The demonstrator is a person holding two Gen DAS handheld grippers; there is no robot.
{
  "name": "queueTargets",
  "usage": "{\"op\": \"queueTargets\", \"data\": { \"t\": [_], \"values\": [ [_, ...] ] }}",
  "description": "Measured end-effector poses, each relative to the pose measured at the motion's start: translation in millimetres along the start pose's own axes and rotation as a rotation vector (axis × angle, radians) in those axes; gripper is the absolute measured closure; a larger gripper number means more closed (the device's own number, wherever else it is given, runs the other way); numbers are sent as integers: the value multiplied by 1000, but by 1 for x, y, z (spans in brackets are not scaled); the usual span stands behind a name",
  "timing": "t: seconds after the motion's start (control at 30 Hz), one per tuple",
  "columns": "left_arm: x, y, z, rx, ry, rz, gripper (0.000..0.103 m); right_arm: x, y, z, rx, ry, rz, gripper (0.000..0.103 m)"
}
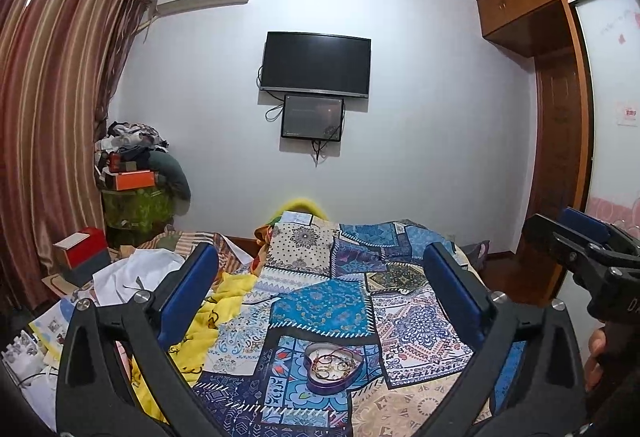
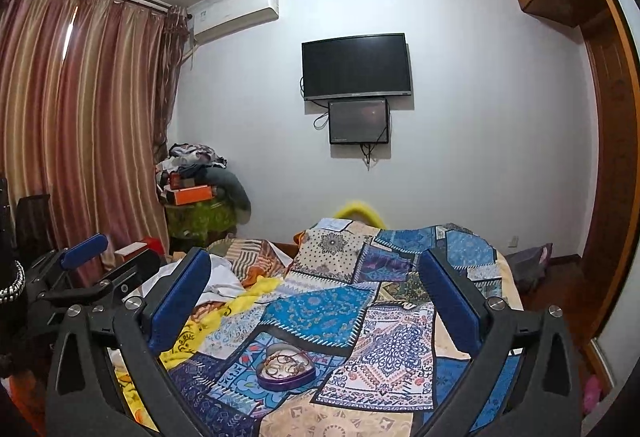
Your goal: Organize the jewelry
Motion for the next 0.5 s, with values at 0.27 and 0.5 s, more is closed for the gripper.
{"op": "queueTargets", "data": {
  "t": [0.27, 0.5],
  "values": [
    [-3, -1, 0, -4, 10, 2, 0, 1, -2, 0, -4, 5, 11, 0],
    [-2, -2, 0, -4, 9, 3, 0, 0, -3, -2, -17, 13, 21, 0]
  ]
}}
Point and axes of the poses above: each gripper's, at about its wrist camera, not at the fingertips, and x roughly against the way its jaws point, z to its left, y to its top, the point moved 10 cm from there along -x, roughly the way its jaws point, and after that the axes turned 7 degrees about -z, right-handed, at the moved point
